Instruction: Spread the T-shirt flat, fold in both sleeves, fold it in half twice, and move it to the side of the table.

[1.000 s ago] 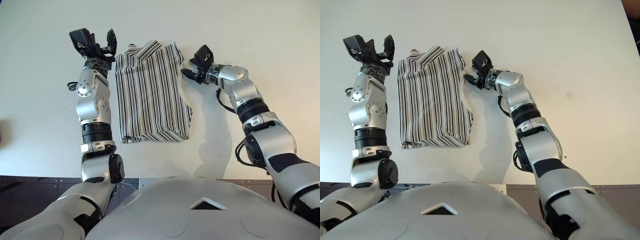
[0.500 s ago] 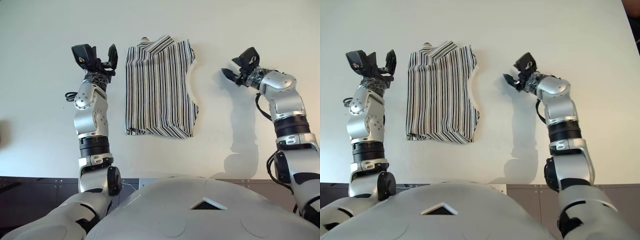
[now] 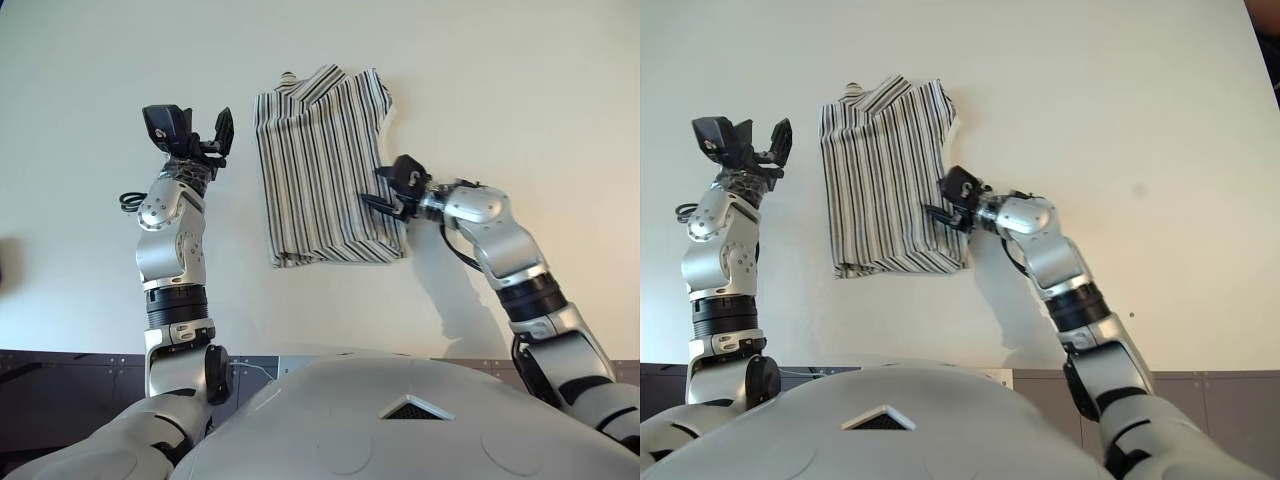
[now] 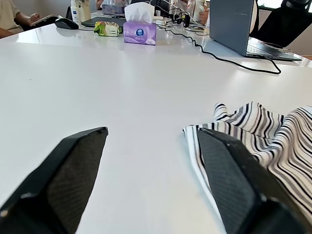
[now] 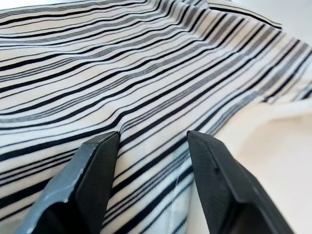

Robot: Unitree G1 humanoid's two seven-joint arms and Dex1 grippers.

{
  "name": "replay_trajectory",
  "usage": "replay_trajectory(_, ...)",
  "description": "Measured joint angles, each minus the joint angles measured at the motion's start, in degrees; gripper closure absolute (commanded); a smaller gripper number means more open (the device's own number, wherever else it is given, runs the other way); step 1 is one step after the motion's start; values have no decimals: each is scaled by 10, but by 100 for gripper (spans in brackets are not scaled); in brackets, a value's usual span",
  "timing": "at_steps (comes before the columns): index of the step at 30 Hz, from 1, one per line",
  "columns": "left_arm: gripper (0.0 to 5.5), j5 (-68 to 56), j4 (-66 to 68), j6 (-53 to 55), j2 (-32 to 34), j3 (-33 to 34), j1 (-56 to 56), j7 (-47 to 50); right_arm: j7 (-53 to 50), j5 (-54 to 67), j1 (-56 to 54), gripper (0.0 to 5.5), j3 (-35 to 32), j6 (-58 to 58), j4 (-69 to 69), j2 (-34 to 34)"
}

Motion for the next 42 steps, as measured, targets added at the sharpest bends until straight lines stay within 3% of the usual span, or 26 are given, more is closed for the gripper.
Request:
replay_trajectory(7, 208, 19, -54, 3, 11, -24, 90, -23, 13, 21, 106, 298, -37, 75, -144, -66)
replay_trajectory(13, 208, 25, -97, 19, 16, -49, 120, -40, -23, 9, 105, 298, 43, 108, -167, 2)
replay_trajectory(15, 208, 34, -111, 19, 31, -49, 123, -43, -41, 11, 106, 298, 31, 114, -168, 11)
replay_trajectory(17, 208, 73, -140, -19, 69, -57, 137, -61, -52, 46, 130, 298, -32, 103, -225, 9)
replay_trajectory(19, 208, 123, -184, -96, 141, -68, 173, -111, -21, 60, 167, 298, -68, 33, -328, -36)
replay_trajectory(21, 208, 179, -199, -185, 230, -75, 228, -164, 10, 5, 216, 298, -68, -72, -372, -125)
replay_trajectory(25, 143, 269, -171, -375, 369, -136, 280, -273, -10, -196, 301, 298, -38, -306, -284, -264)
replay_trajectory(27, 117, 289, -140, -441, 412, -146, 266, -292, -38, -240, 316, 298, -38, -367, -251, -282)
replay_trajectory(34, 104, 345, -99, -559, 418, -158, 264, -232, -68, -295, 275, 298, -20, -440, -208, -271)
replay_trajectory(42, 104, 368, -48, -632, 386, -245, 182, -199, -24, -294, 237, 298, 48, -462, -214, -233)
